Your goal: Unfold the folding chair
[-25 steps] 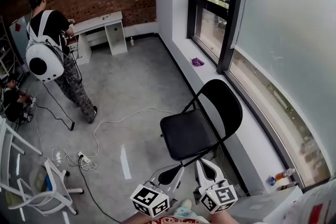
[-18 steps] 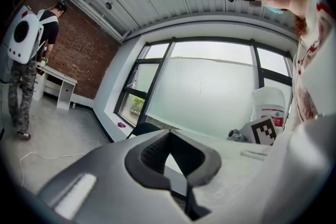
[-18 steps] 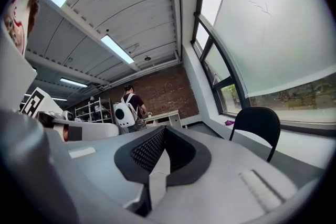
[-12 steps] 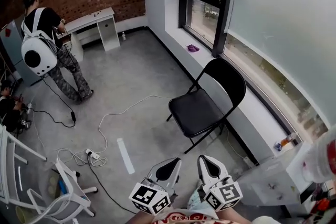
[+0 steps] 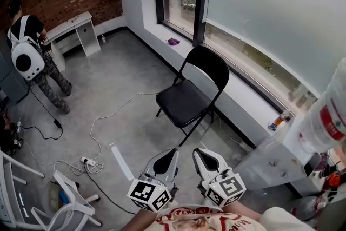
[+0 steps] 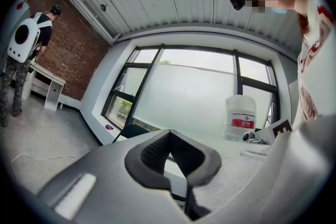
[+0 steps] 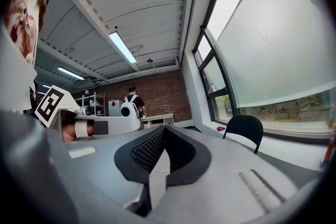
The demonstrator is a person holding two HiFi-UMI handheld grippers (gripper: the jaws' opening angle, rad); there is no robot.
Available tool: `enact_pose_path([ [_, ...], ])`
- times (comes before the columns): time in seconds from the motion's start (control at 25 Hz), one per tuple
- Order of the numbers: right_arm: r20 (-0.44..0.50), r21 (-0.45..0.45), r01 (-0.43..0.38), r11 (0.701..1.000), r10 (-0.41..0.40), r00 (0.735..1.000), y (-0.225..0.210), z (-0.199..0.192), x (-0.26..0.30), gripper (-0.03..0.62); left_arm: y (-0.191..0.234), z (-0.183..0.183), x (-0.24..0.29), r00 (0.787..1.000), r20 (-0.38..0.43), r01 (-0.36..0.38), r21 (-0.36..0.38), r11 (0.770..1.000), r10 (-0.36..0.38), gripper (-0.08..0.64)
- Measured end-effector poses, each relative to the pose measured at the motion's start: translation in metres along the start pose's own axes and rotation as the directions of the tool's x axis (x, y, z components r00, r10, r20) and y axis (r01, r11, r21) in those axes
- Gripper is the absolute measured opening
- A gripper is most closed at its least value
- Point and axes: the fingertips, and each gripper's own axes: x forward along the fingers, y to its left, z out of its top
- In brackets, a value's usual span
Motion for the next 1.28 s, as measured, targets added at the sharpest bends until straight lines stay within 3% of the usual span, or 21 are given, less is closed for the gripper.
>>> enact_pose_path([
  [0.56, 0.017, -0.039, -0.006, 0.999, 0.006, 1.000, -0.014, 0.016, -0.039, 0.025, -0.045, -0.007, 0.015, 1.000, -0.003, 0.010, 0.002, 1.000, -0.010, 0.005],
  [1.28, 0.023, -0.034, -0.025, 0.999, 0.025, 0.999, -0.007, 0.013, -0.038, 0.025, -0.042, -0.010, 0.007, 1.000, -0.008, 0.000, 0.018, 1.000, 0.000, 0.005],
])
